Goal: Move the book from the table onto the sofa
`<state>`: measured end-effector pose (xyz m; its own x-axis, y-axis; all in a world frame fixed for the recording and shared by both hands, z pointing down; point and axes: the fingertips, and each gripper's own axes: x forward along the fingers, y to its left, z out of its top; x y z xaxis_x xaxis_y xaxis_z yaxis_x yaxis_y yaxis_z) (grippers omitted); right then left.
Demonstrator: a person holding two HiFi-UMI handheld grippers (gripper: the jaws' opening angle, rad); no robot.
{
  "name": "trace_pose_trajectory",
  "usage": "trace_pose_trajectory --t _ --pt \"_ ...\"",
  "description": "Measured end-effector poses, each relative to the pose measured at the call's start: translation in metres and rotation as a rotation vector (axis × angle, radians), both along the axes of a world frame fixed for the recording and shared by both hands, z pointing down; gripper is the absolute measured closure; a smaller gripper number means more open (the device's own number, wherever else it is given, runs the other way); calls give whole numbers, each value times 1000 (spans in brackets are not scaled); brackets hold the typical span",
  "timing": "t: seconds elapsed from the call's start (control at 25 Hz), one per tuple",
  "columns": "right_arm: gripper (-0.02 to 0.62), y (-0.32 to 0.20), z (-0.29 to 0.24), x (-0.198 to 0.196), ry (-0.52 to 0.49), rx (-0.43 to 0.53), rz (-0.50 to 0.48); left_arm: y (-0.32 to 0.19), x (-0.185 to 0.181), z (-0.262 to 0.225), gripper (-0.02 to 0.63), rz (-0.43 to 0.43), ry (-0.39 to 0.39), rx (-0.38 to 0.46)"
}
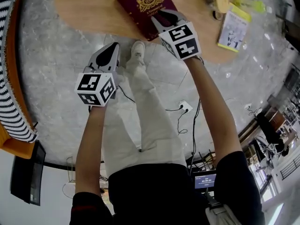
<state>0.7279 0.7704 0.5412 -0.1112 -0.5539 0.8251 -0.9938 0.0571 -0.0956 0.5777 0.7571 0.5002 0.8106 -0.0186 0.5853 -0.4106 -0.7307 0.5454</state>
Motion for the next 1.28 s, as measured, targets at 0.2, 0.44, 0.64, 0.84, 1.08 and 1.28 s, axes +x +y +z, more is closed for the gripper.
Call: trace_pose_trajectory --t 0.2,0.44,0.64,0.84,1.08,1.28 --pt "411 -16 10 11 -6 -11 -17 -3 -5 10 589 -7 -10 -4" --pt "375 -23 19 16 28 -46 -49 -2 -6 16 589 -7 -13 -16" --pt "354 -20 27 14 40 -50 -51 2 -6 19 589 1 -9 -39" --pt "354 -19 29 14 39 -50 -51 2 -7 24 589 10 -12 -46" --pt "376 -17 27 13 53 -33 -27 3 -8 25 589 -3 -2 -59" --pt "390 -13 29 8 37 -26 -8 7 -6 26 588 -8 25 -90"
